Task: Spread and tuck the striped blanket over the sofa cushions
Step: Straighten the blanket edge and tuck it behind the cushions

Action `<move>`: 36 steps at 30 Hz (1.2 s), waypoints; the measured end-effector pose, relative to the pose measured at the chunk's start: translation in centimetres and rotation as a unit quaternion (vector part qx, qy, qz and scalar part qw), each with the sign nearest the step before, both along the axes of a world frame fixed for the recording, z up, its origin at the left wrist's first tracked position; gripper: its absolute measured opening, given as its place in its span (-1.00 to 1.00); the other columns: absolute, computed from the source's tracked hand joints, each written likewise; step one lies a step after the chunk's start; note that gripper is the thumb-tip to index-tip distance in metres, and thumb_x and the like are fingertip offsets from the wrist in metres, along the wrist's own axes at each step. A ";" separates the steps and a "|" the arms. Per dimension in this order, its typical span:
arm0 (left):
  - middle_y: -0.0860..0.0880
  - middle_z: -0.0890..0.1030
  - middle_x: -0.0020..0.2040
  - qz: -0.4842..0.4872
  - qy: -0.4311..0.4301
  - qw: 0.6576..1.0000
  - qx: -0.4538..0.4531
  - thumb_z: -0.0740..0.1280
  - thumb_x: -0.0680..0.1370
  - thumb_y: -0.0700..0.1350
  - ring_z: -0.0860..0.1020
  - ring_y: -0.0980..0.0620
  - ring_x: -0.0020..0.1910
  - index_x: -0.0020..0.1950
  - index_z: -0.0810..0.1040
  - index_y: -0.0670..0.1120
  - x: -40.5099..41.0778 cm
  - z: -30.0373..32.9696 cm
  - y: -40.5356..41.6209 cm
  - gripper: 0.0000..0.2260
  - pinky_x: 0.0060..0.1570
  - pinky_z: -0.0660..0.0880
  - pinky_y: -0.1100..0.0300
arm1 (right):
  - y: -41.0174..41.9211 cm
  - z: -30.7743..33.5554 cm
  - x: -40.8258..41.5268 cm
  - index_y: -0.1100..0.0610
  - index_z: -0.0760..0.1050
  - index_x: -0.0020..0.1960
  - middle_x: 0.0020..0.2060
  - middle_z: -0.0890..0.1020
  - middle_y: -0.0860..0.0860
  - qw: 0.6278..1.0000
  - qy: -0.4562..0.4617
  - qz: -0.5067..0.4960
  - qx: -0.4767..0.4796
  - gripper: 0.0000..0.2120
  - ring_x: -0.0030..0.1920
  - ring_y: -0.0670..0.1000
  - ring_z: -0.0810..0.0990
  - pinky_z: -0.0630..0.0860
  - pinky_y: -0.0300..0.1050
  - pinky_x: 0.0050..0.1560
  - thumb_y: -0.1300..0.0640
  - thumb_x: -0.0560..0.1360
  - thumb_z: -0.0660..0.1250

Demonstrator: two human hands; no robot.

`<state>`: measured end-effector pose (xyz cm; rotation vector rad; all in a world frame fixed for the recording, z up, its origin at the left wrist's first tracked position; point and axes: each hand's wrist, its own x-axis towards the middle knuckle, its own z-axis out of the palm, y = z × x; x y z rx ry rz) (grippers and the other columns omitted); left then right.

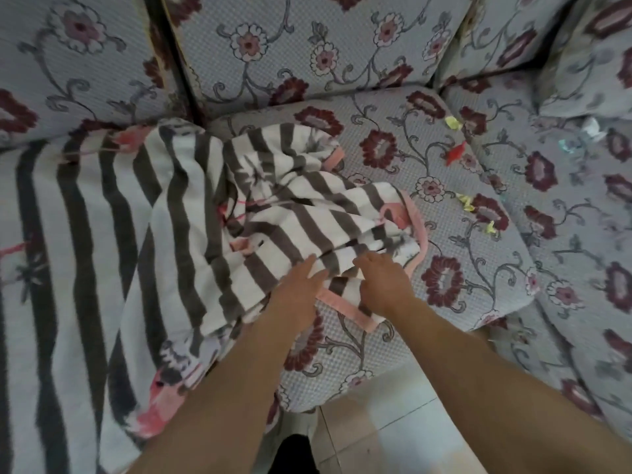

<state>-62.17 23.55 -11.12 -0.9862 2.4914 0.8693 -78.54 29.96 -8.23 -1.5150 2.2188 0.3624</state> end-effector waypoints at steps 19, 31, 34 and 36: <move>-0.16 0.55 -0.19 -0.035 -0.174 0.951 0.254 0.19 0.47 -0.26 0.48 -0.07 -0.17 -0.17 0.55 -0.24 -5.2 1.9 -4.3 -0.85 -0.27 0.40 0.36 | -1.8 -1.4 -8.6 0.15 0.16 0.43 0.40 0.28 0.17 0.970 -0.098 -0.222 -0.031 -0.49 0.37 0.23 0.29 0.29 0.15 0.31 -0.01 0.54 0.17; 0.00 -0.01 0.56 -0.068 -0.043 0.987 -0.138 0.20 0.50 -0.27 0.21 -0.22 0.43 0.54 -0.06 0.04 -11.7 -1.3 -16.3 -0.30 0.33 0.34 -0.14 | -2.5 -6.0 -9.0 0.17 0.10 0.42 0.23 0.48 0.14 0.917 -0.162 -0.362 -0.044 -0.37 0.26 0.22 0.46 0.41 0.12 0.25 0.08 0.47 0.32; -0.08 0.08 0.54 -0.101 -0.119 0.980 -0.120 0.21 0.55 -0.17 0.38 -0.24 0.32 0.52 -0.25 0.12 -11.0 -2.8 -16.2 -0.25 0.28 0.39 -0.16 | -1.8 -5.8 -7.9 0.17 0.47 0.18 0.09 0.55 0.08 0.937 -0.214 -0.274 -0.030 -0.68 0.15 0.16 0.53 0.45 -0.04 0.12 0.17 0.43 0.32; -0.12 0.21 0.50 -0.118 -0.138 0.974 -0.133 0.25 0.54 -0.07 0.46 -0.22 0.24 0.52 -0.27 0.12 -10.3 -2.9 -15.8 -0.23 0.22 0.44 -0.13 | -1.0 -4.9 -7.4 0.12 0.58 0.02 0.05 0.56 0.08 0.943 -0.218 -0.247 -0.040 -0.82 0.09 0.12 0.53 0.43 -0.11 0.05 0.11 0.44 0.35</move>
